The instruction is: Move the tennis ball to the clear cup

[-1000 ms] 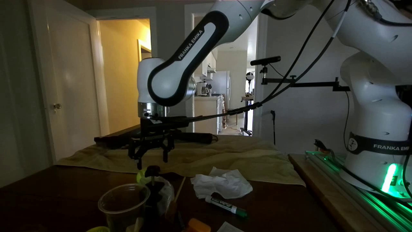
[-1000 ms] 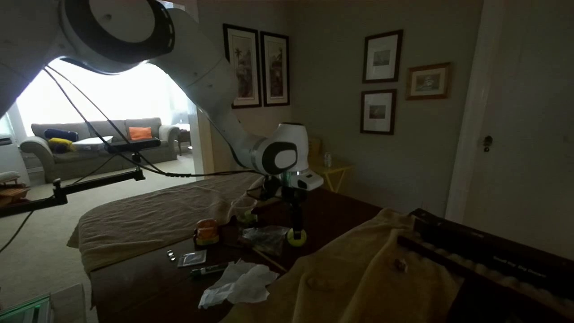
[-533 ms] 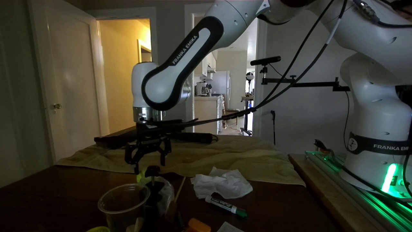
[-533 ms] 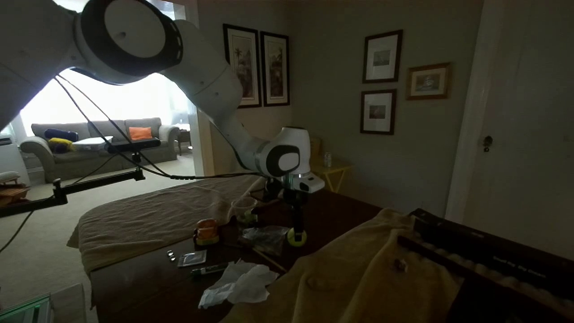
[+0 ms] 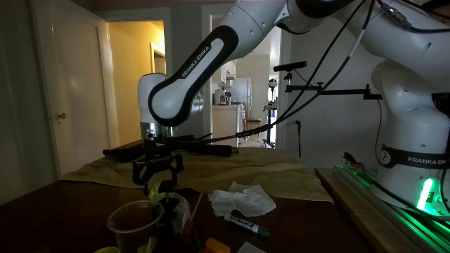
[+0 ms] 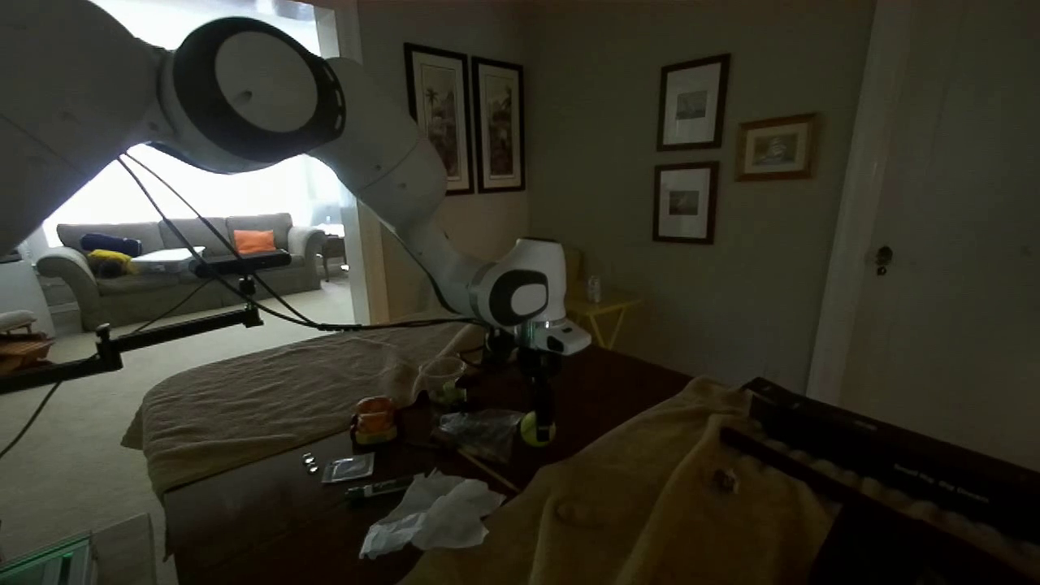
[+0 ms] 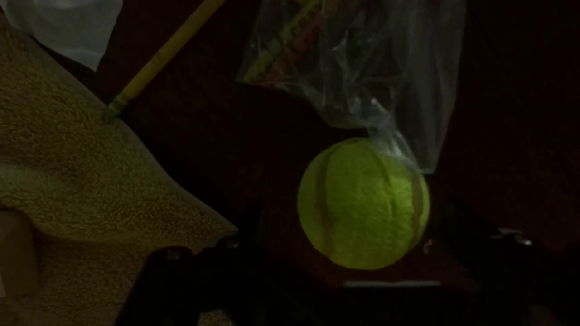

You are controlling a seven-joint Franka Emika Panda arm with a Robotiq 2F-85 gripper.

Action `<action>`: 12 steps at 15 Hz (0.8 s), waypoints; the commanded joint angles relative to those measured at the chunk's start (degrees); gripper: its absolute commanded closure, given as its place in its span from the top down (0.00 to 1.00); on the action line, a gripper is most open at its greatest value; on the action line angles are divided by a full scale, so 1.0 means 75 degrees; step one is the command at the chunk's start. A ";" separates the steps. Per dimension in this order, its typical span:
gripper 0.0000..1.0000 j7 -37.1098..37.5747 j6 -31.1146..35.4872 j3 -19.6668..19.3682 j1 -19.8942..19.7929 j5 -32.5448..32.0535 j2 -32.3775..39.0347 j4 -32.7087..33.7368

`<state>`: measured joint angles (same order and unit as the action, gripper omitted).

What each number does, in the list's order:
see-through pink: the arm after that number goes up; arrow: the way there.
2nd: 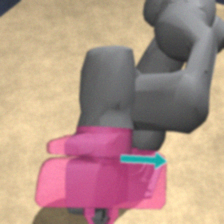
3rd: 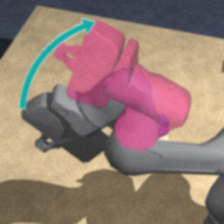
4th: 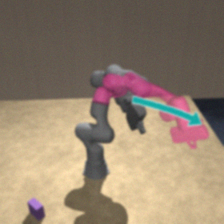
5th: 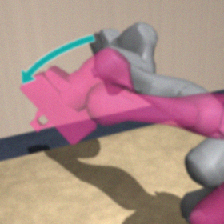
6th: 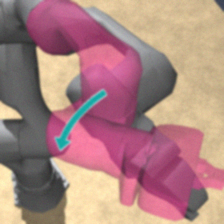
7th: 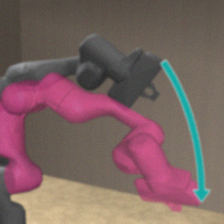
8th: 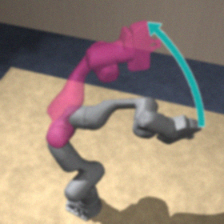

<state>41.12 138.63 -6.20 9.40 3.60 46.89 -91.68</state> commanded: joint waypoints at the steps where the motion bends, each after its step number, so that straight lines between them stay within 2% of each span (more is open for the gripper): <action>1: 0.94 0.0243 -0.0278 -0.0060 0.0111 -0.0004 0.0338 0.0523; 3: 0.72 0.0257 -0.0275 -0.0061 0.0132 0.0002 0.0408 0.0577; 7: 0.44 0.0272 -0.0268 -0.0058 0.0187 0.0002 0.0435 0.0624; 12: 0.42 0.0316 -0.0224 -0.0111 0.0204 -0.0033 0.0227 0.0514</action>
<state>41.67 138.28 -6.20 10.23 3.61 49.02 -88.96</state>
